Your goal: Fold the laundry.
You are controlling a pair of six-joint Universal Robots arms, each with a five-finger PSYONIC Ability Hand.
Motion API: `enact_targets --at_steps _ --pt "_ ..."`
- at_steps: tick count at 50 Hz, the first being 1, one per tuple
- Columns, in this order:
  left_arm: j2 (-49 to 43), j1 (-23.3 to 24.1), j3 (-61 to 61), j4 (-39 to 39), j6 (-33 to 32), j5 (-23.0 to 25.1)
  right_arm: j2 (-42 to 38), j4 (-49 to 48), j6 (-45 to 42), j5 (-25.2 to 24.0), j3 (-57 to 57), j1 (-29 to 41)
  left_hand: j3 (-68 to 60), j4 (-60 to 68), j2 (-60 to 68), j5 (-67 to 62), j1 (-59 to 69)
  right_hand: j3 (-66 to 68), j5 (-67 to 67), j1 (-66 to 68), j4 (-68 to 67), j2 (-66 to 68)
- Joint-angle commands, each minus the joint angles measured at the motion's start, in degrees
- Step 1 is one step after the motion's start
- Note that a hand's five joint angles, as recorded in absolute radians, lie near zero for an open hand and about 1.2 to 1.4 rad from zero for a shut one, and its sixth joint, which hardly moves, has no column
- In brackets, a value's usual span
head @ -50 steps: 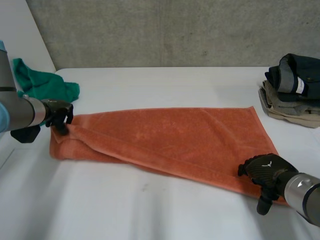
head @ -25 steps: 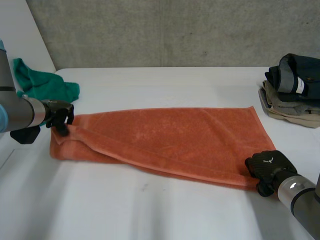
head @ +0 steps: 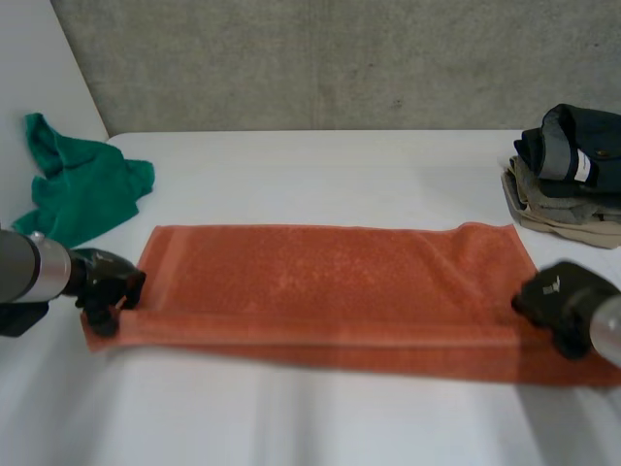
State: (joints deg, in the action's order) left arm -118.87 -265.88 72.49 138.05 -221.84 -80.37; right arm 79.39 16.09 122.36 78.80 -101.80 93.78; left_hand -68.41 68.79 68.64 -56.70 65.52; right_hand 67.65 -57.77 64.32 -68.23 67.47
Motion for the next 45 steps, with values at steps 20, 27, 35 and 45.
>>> enact_targets --at_steps 20,27,35,45 --pt "-24.5 6.1 -39.2 5.3 18.8 -12.2 -36.5 -27.9 13.1 9.2 36.8 10.9 -11.6 11.2 11.4 -13.3 14.5 12.4 -12.2 15.7 -11.8 12.5" --pt "-29.1 7.2 -47.9 4.5 19.1 -14.8 -43.3 -28.9 12.4 8.9 43.8 12.0 -11.6 11.2 11.4 -13.3 14.5 12.4 -12.2 15.7 -11.8 12.5" --pt "-31.1 10.1 -51.0 8.5 18.7 -11.0 -46.2 -29.3 14.7 14.3 49.5 12.9 58.4 -58.8 -58.6 56.7 -55.5 -57.6 57.8 -54.3 58.2 -57.5" --pt "-24.8 10.6 -43.1 11.2 15.9 -9.7 -40.8 -28.7 25.6 12.9 45.7 12.0 58.4 -58.8 -58.6 56.7 -55.5 -57.6 57.8 -54.3 58.2 -57.5"
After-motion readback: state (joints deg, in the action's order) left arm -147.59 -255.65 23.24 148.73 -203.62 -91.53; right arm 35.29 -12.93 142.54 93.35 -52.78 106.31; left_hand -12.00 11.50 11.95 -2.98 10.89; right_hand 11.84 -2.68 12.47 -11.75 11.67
